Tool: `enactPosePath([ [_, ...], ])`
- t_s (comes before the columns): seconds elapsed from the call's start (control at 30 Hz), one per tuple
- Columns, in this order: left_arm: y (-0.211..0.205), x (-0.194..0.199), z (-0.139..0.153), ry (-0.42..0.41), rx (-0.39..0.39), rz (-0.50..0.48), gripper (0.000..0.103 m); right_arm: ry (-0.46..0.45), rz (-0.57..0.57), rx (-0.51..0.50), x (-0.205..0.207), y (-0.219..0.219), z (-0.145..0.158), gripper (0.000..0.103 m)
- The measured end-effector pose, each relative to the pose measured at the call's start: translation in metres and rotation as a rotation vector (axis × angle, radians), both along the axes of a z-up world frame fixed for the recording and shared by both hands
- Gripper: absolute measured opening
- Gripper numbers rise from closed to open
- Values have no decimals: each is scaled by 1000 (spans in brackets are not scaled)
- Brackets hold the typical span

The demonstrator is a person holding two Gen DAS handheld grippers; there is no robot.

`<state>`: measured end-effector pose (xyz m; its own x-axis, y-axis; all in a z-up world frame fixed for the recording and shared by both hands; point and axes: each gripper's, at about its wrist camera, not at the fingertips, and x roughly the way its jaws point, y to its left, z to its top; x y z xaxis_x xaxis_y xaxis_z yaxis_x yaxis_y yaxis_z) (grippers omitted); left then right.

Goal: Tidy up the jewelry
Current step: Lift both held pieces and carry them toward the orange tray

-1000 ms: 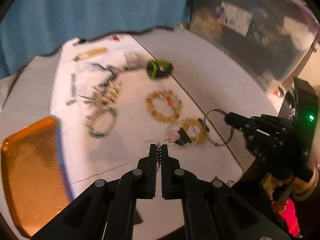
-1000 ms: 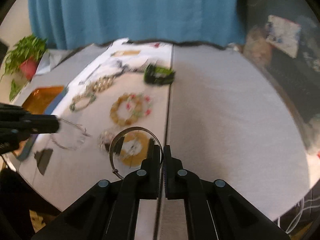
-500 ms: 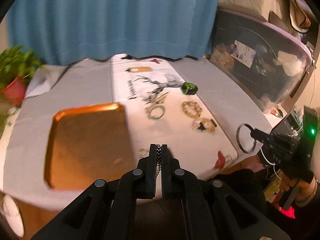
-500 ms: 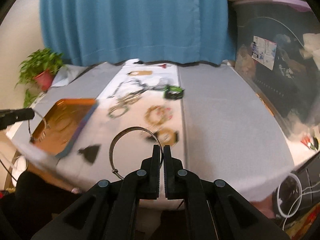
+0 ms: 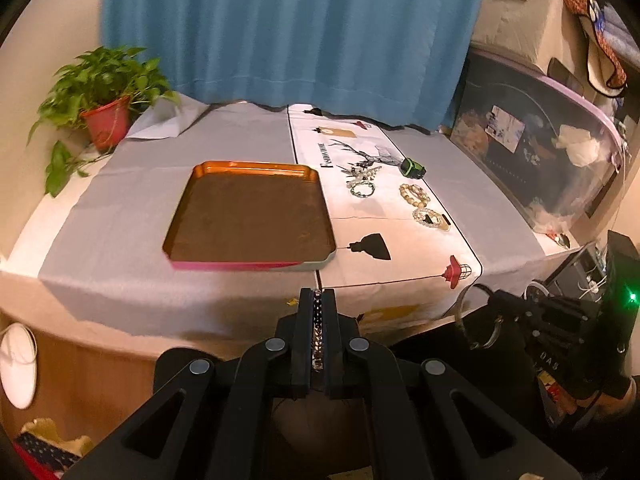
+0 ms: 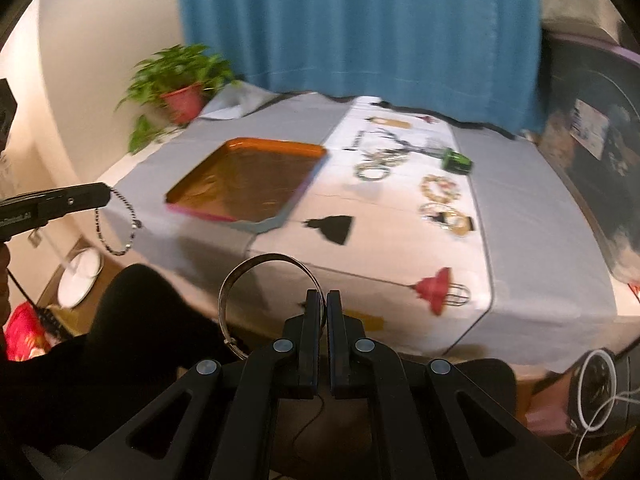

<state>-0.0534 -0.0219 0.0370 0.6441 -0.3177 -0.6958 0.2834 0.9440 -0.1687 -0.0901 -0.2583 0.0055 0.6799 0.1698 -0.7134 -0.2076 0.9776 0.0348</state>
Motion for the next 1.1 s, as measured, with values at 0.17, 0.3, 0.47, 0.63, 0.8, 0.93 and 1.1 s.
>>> enactPosePath([
  [0.17,10,-12,1,-16,-3,19,1,-6,51,-27,-11,17,2,3],
  [0.3,10,-15,-4,-9,-6,20,1,11,65,-38,-11,26,-3,3],
  [0.47,12,-11,-6,-5,-4,20,1,31,70,-45,-5,28,-7,3],
  [0.63,18,3,-9,8,-12,29,1,42,69,-65,9,31,-10,3],
  [0.8,23,26,-11,19,-24,34,1,62,75,-69,35,38,-12,3],
  [0.93,27,49,-11,18,-30,37,1,75,88,-55,65,45,-12,4],
  [1.1,32,90,-16,24,-36,44,1,86,101,-26,115,62,-17,4],
])
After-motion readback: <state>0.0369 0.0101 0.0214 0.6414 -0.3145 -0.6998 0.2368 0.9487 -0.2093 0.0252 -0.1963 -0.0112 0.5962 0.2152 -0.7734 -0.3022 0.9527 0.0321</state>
